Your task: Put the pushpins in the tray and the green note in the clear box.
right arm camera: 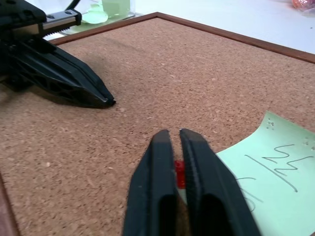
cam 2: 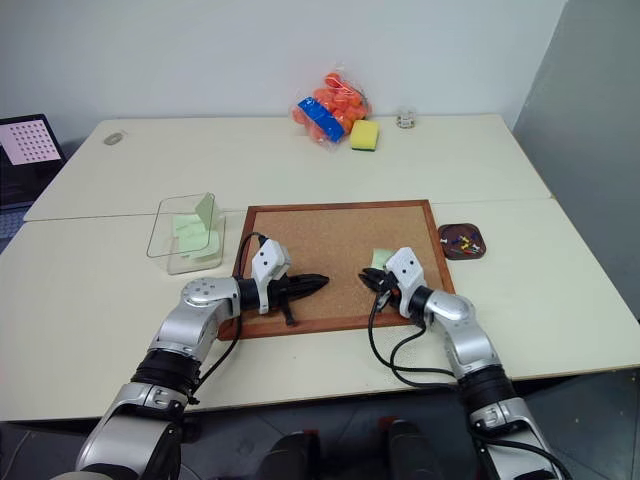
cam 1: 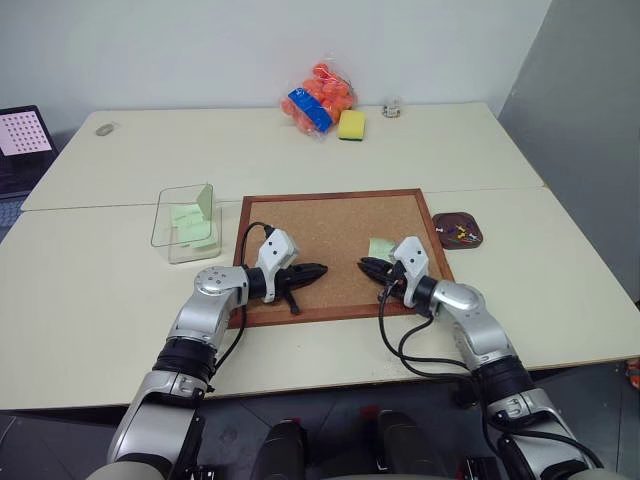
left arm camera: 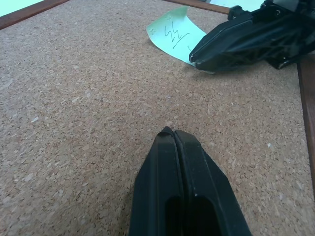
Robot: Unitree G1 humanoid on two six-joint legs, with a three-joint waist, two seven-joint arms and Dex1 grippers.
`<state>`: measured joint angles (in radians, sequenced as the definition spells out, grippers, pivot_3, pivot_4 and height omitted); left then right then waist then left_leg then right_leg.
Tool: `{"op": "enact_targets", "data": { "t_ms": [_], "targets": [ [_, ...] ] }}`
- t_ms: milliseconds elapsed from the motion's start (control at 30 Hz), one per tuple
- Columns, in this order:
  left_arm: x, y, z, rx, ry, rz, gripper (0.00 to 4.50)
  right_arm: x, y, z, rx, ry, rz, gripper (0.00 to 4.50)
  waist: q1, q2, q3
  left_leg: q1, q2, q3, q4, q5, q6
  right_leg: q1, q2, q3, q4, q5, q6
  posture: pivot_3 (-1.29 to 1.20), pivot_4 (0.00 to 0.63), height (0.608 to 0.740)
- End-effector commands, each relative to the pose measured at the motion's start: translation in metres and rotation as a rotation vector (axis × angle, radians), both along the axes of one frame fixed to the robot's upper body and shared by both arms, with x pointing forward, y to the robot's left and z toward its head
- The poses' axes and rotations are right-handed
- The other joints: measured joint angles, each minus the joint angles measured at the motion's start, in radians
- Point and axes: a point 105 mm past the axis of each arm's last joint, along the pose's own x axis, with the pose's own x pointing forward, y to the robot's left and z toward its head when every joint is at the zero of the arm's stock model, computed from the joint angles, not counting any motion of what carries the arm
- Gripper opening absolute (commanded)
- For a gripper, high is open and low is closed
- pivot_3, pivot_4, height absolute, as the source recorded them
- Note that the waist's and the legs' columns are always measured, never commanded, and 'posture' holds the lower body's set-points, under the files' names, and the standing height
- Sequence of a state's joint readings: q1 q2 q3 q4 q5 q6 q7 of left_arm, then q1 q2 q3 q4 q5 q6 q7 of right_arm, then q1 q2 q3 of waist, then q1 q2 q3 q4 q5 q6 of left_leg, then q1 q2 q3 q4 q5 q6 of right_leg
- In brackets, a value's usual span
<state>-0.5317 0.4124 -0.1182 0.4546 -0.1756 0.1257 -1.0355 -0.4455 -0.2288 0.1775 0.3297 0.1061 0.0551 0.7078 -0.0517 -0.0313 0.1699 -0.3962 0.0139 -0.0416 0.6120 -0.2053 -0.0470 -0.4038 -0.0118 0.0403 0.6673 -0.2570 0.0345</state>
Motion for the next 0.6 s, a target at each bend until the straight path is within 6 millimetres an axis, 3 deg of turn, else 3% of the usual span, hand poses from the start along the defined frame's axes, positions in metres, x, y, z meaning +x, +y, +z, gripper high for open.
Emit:
{"op": "enact_targets", "data": {
  "t_ms": [33,600],
  "targets": [
    [-0.003,0.002,-0.009,0.026,0.028,0.003,0.00,0.000,0.005,-0.004,-0.014,0.009,0.008,0.03,0.000,0.000,0.000,0.000,0.000,0.000,0.000,0.000,0.000,0.000,0.000,0.000,0.000,0.000,0.000,0.00,0.150,0.740],
    [-0.002,0.003,-0.009,0.024,0.032,0.010,0.00,-0.012,0.000,0.058,0.136,-0.125,0.057,0.03,0.002,0.000,0.000,-0.002,0.000,-0.001,0.000,0.000,0.000,-0.001,0.000,0.000,-0.001,0.000,0.000,0.00,0.150,0.740]
  ]
}}
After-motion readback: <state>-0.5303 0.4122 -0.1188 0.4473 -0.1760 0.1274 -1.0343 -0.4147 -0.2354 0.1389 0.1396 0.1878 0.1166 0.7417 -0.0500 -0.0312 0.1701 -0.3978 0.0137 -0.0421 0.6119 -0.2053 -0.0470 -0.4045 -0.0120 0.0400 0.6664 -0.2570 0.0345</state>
